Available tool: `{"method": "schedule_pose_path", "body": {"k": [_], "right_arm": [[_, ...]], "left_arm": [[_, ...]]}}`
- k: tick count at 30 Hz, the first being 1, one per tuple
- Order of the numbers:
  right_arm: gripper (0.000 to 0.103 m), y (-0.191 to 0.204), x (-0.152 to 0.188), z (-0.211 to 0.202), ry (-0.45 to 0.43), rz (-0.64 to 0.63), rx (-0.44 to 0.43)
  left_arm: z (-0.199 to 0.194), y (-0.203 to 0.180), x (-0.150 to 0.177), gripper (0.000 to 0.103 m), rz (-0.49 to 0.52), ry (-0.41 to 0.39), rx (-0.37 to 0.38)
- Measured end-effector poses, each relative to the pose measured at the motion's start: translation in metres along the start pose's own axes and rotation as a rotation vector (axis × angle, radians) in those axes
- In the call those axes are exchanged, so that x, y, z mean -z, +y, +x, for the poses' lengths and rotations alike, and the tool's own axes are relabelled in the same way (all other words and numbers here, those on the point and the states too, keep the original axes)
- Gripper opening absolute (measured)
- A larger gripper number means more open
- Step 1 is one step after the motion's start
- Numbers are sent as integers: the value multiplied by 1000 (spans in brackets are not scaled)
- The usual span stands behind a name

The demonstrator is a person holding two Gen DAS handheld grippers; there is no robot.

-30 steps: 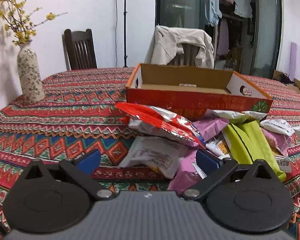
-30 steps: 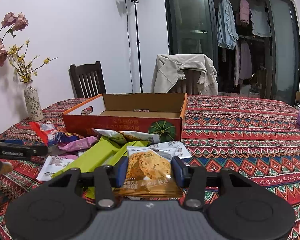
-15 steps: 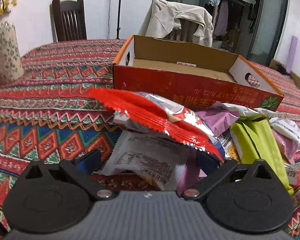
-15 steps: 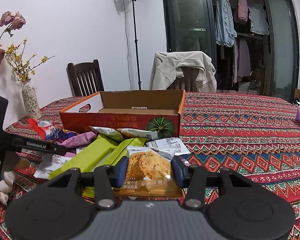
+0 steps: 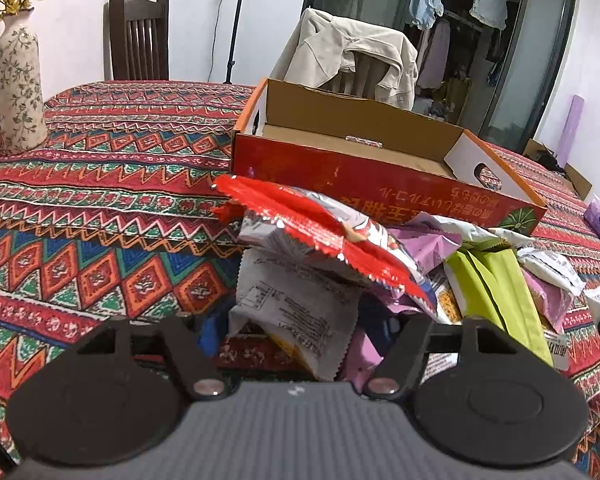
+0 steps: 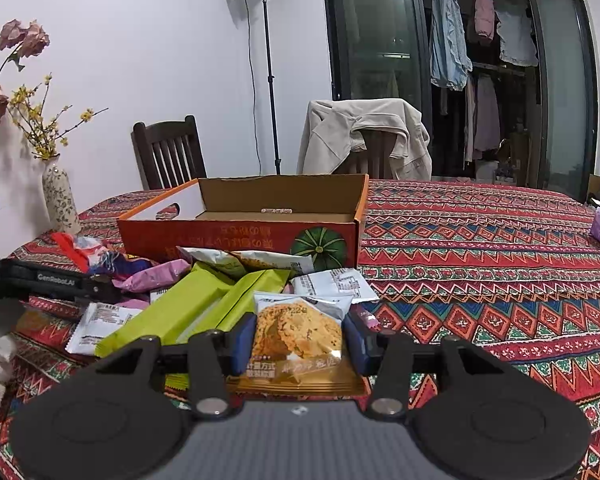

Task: Organize snacks
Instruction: 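Reach into the pile and grasp a white packet with the left tool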

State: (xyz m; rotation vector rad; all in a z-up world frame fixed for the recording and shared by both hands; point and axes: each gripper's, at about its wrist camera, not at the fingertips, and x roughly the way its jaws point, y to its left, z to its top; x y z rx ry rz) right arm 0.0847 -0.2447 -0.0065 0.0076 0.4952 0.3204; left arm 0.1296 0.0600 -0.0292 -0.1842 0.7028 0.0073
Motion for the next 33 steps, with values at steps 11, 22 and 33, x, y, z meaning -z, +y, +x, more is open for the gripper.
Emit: {"method": "schedule_pose_path", "body": {"k": [11,22,33], "right_arm": [[47,2,-1,-5,-9,-6,-6],[47,8,-3,-9,-16,-19,-14],[47,7,-2,-12,-16,-20,-6]], "left_arm": [[-36,9,16,23,9,-63,-41],[-46,4,18,80,44,-103,-64],[-5,-6,15,54,66,-10,-61]]}}
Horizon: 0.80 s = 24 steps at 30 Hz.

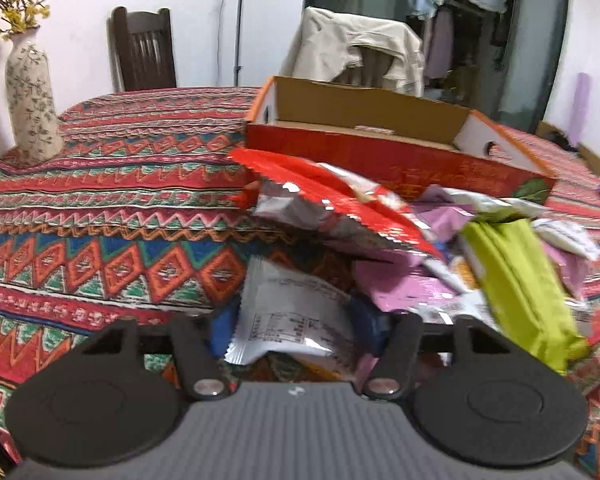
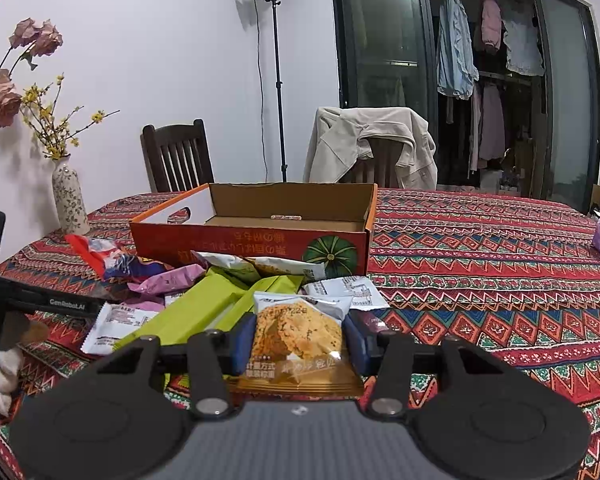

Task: Organize snacks
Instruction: 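Reach into the pile and grasp a white packet with the left tool, then carry both packets into the cardboard box and open both tools to release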

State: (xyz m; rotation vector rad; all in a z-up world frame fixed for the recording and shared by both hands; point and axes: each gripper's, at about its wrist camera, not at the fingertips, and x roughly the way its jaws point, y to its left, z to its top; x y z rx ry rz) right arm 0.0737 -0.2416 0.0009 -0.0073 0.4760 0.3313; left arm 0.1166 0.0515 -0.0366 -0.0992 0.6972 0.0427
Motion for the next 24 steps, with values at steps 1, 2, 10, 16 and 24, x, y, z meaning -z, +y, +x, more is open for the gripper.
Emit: {"method": "schedule_pose_path", "body": {"k": [1,2,10,16,24], "right_arm": [[47,-1,0,0,1,3,2],[47,-2,0,1,1,5,4],[47,-1,1,1,0,6,-1],[47,0,0,-1,-13,7,-6],[47,4,-7,-5,-37,-4,-15]], "left_arm": [[-3,1,2,43,-4,-3,14],[-5,1,4,42,-9,-7,22],[-44,-2,18,29,15,-101,-9],[-72,4,13,21,9,-182,-18],[-99,-3,-3,21,21,-269,20]]}}
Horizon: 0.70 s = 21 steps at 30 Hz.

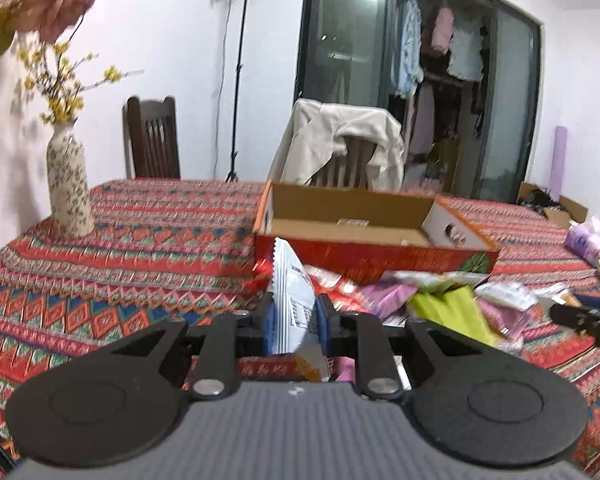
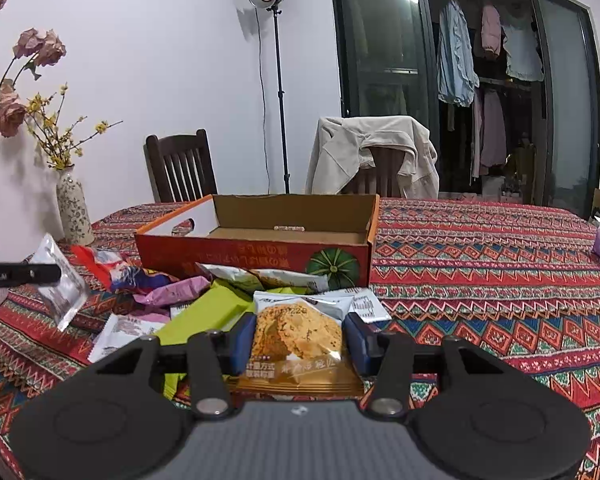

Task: Organize snacks
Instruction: 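Carry both packets into the cardboard box and open both tools to release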

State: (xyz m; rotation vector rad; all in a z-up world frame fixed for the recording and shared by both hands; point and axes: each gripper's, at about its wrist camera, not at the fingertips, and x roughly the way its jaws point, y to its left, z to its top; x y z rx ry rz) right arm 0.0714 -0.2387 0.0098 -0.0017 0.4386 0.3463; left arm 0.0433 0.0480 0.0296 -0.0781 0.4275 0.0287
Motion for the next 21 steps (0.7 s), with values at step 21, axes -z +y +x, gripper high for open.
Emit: {"method": "schedule_pose_path", "body": {"k": [21], "right_arm": [[47,-4,-91,63,-94,15,35]], "left_arm": [[80,-52,-96,21,-25,-54,85]]}}
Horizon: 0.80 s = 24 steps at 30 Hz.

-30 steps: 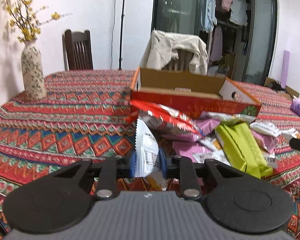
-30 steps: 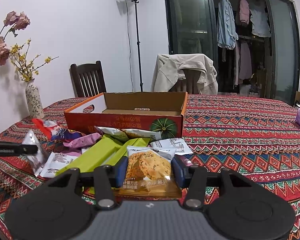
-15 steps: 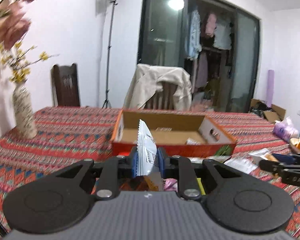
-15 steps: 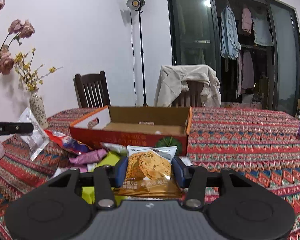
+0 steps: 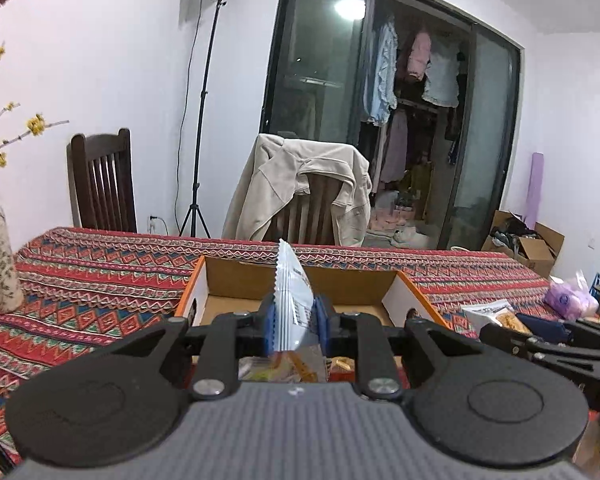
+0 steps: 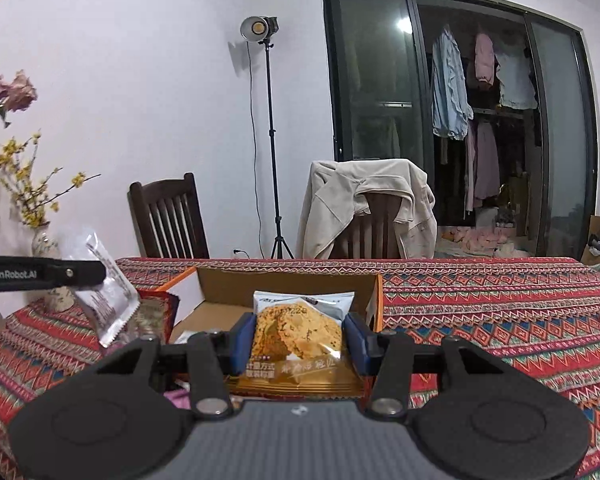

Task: Organize snacks
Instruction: 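Carry both packets into the cardboard box and open both tools to release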

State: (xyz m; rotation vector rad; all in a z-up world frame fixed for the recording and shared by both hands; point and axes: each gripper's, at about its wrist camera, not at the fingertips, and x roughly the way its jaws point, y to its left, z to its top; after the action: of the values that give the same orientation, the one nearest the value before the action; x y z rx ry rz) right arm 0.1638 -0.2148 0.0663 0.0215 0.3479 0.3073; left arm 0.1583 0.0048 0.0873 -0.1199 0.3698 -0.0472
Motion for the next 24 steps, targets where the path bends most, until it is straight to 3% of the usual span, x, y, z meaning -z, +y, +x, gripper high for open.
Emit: {"method": "schedule_pose_path", "body": {"k": [9,24], "right_arm": [[47,-3,-14,54,45,24,20],[47,-7,-7,57,35,34,-4]], "left_arm": [[46,3,-14,21,-54,34,5],[13,16,-22,21,-77,-36,17]]}}
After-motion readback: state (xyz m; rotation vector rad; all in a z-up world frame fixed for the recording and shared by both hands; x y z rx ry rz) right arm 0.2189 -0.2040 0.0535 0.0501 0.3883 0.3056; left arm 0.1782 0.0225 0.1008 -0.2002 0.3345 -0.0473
